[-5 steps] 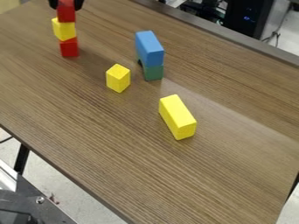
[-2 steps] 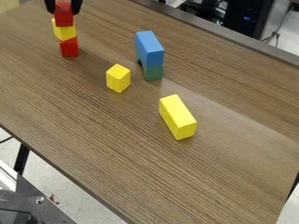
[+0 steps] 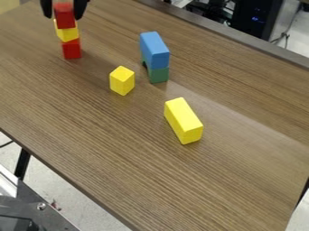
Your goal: Take the red cube and put it on top of the yellow cube
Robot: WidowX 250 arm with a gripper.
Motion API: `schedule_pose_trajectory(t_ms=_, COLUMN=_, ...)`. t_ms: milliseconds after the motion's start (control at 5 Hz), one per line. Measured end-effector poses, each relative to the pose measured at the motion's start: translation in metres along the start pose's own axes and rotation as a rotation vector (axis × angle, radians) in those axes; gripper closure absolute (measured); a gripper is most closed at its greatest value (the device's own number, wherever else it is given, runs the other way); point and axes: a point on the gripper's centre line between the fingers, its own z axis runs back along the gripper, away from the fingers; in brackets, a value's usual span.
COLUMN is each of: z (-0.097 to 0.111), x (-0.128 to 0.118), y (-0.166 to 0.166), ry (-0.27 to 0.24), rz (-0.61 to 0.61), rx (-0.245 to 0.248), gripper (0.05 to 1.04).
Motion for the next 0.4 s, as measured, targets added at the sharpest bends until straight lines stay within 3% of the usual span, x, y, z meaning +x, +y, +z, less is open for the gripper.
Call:
schedule_pose_trajectory(t_ms=200, z=-0.001, x=-0.002, y=0.000, ry=-0.004, rz=-0.006, rx=0.010, gripper=0.077)
schedule_pose_trajectory(t_ms=400, z=0.010, x=-0.001, y=0.002, ry=-0.030, rz=-0.006, rx=0.005, gripper=0.083)
